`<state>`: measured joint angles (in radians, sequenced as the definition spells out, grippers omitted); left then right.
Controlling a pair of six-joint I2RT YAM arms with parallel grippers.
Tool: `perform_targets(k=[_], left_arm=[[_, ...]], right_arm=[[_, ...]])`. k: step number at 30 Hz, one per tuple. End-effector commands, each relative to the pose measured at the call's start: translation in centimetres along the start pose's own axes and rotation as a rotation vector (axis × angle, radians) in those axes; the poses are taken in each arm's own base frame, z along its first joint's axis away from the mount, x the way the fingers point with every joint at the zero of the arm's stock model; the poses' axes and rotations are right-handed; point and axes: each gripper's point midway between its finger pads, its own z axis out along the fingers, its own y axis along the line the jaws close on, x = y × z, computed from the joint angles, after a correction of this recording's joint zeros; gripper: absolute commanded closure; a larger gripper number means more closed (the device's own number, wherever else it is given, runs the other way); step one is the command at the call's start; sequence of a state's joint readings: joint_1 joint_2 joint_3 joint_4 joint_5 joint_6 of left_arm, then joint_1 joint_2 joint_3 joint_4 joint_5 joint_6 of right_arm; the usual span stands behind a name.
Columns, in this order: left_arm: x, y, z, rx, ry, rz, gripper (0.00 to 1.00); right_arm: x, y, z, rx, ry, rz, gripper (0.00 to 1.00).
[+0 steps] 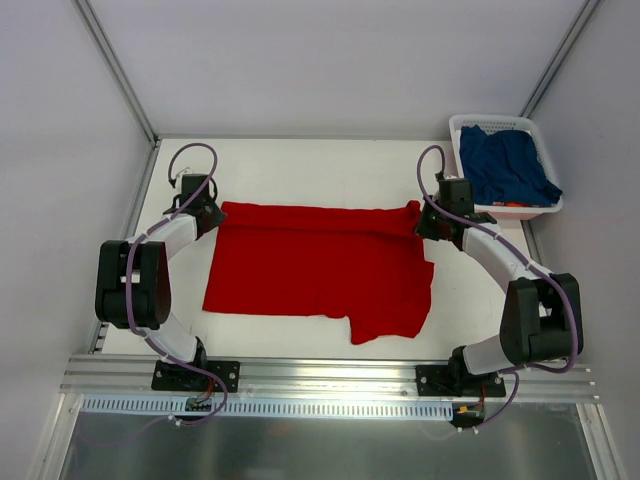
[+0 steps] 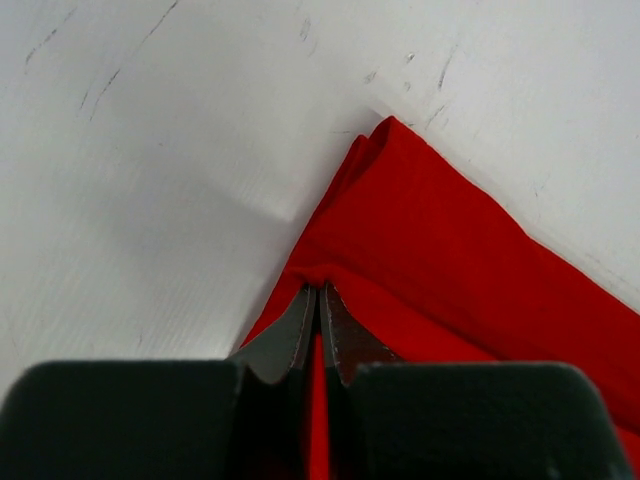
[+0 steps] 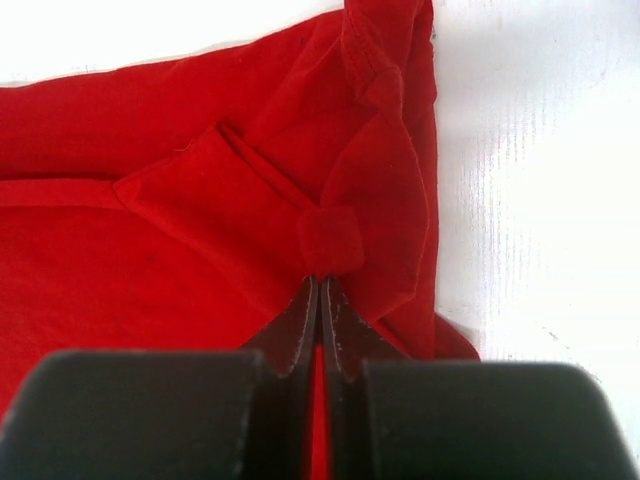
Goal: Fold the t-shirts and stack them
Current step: Fold the flattened tshirt in 1/3 of the way
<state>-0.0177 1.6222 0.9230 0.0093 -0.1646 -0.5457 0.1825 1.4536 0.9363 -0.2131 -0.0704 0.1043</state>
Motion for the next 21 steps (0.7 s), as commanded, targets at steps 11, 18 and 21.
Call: perform_targets(k=[11,18,21], left_arm=[[-0.1,0.6,-0.9,-0.002,-0.014,-0.027,1.00],[0.4,0.8,-1.1,-0.001,-0.004,-0.026,1.00],[1.1,1.2,-1.2,-0.010,0.021,-0.019,1.00]], right_arm=[[0.8,-0.1,-0.4,0.006,-0.009,0.026,1.00],[1.6,-0.5,-0.5,0.021,0.000,0.030,1.00],[1.9,-0.6,-0.5,0.023,0.002,0.032,1.00]])
